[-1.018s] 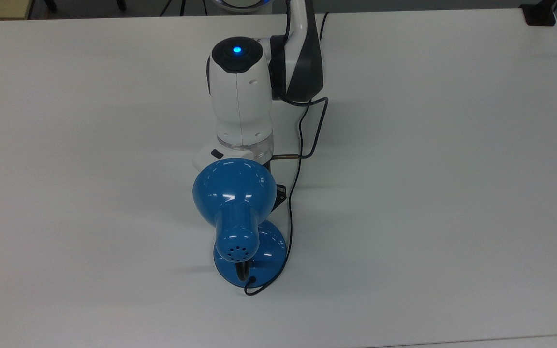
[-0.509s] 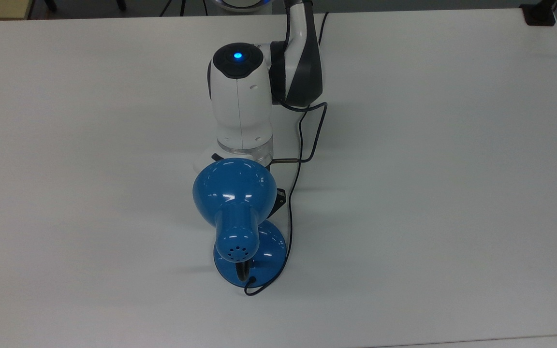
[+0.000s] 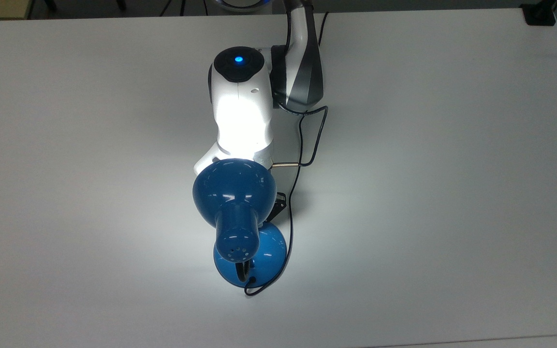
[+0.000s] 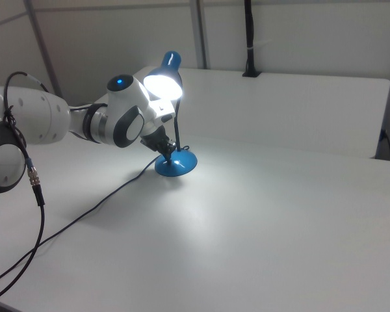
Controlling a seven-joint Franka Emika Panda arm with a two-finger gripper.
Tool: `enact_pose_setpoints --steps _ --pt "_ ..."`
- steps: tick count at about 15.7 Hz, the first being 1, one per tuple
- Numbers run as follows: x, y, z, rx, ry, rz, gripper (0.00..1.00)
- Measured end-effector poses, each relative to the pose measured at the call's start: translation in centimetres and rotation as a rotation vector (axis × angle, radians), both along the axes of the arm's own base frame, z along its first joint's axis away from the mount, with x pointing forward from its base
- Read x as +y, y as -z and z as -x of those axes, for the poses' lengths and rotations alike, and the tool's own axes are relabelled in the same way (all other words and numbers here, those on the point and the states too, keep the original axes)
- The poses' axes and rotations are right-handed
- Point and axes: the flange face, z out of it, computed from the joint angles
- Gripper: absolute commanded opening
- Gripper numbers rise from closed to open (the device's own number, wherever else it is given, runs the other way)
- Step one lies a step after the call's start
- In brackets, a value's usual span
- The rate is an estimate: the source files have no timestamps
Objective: Turn on the lamp
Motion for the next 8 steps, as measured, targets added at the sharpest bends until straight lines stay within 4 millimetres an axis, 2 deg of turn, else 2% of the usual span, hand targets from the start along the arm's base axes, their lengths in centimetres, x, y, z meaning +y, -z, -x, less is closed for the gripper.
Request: enact_pose_setpoints --steps 3,8 --pt "0.1 -0.7 -0.2 -0.013 -0.001 -0.001 0.0" --pt "-0.8 -4.7 0.1 -0.056 0.011 -0.008 0.0"
